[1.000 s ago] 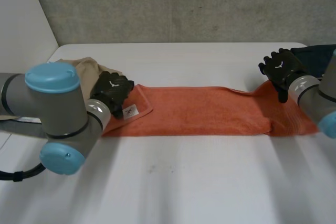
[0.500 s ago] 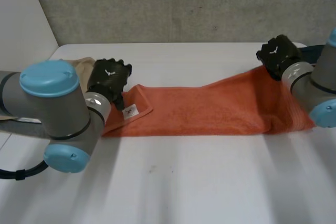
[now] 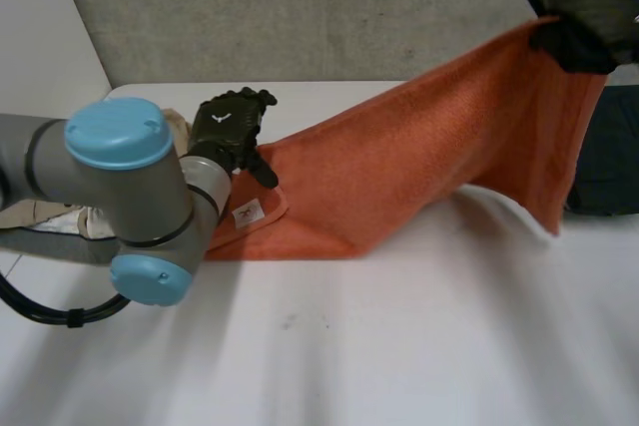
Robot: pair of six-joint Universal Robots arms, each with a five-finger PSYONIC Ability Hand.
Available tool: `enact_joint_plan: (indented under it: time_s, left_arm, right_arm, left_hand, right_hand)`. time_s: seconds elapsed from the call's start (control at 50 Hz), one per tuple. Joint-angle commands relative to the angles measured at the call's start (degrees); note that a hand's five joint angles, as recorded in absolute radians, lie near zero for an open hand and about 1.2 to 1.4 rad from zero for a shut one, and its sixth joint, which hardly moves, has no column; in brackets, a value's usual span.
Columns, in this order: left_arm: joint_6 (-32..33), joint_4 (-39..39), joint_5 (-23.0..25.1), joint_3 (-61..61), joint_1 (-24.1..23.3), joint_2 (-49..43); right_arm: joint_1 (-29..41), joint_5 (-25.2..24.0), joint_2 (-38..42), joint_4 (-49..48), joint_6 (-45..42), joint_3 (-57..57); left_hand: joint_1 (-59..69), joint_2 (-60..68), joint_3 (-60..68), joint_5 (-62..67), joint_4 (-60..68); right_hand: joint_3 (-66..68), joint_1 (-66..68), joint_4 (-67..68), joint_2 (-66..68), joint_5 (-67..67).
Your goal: Fold the laundry.
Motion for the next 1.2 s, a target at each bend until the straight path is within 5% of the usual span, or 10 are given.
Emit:
enact_joint_plan:
  time_s: [0.02,0.16,0.26,0.38,0.46,0.62,0.74,0.78,0.82,1.2]
  left_arm:
    - [0.8,-0.1,0.2,5.0,-1.1,-6.5]
    - [1.1,0.0,1.5,8.6,-1.2,-12.2]
    - [1.2,-0.5,9.7,13.1,-1.2,-17.3]
    - [1.4,-0.9,17.9,15.0,-0.6,-19.8]
    - [3.4,-1.1,14.5,15.6,0.0,-19.9]
    - [23.2,-0.3,-0.2,8.6,6.3,-11.2]
    - [24.4,0.4,0.6,1.2,5.2,-6.4]
    - [22.4,0.2,0.8,-2.5,4.0,-4.0]
    - [20.0,0.1,1.3,-5.1,1.8,-2.6]
    - [20.1,0.7,2.6,0.0,-4.9,-11.9]
  right_arm:
    - [-0.1,-2.7,-6.7,-0.1,3.4,0.7]
    - [0.3,-2.8,-9.0,0.0,3.9,0.6]
    - [0.4,-2.6,-9.7,0.1,3.9,0.1]
    - [-0.1,-2.7,-9.8,0.2,3.9,0.3]
    - [-0.4,-2.8,-9.1,-0.1,3.9,0.6]
    - [-2.1,-1.8,-0.9,-0.3,3.8,0.2]
    - [-2.2,-1.8,1.6,-0.1,3.8,0.4]
    - [-2.2,-2.0,1.6,-0.2,3.8,0.8]
    - [-2.1,-2.0,1.6,-0.2,3.9,1.0]
    - [-2.2,-2.2,1.7,-0.5,3.8,4.1]
  left_hand:
    - [-1.6,-0.9,-1.0,0.0,-0.7]
    - [-1.6,-0.9,-1.0,0.0,-0.7]
    - [3.1,3.8,3.6,4.7,4.0]
    - [63.8,64.5,64.3,65.3,64.6]
    - [63.8,64.6,64.4,65.4,64.7]
    - [63.8,64.6,64.4,65.4,64.7]
    - [63.8,64.6,64.4,65.4,64.7]
    - [22.1,22.8,22.7,23.7,23.0]
    - [6.7,7.4,7.2,8.3,7.6]
    - [16.9,17.6,17.5,18.5,17.8]
  right_hand:
    - [12.1,22.7,11.6,12.5,13.3]
    - [12.1,22.7,11.6,12.5,13.3]
    - [12.1,22.7,11.6,12.5,13.3]
    - [12.1,22.7,11.6,12.5,13.3]
    - [12.1,22.7,11.6,12.5,13.3]
    - [12.1,22.7,11.6,12.5,13.3]
    - [12.1,22.7,11.6,12.5,13.3]
    - [12.1,22.7,11.6,12.5,13.3]
    - [12.1,22.7,11.6,12.5,13.3]
    - [12.1,22.7,11.6,12.5,13.3]
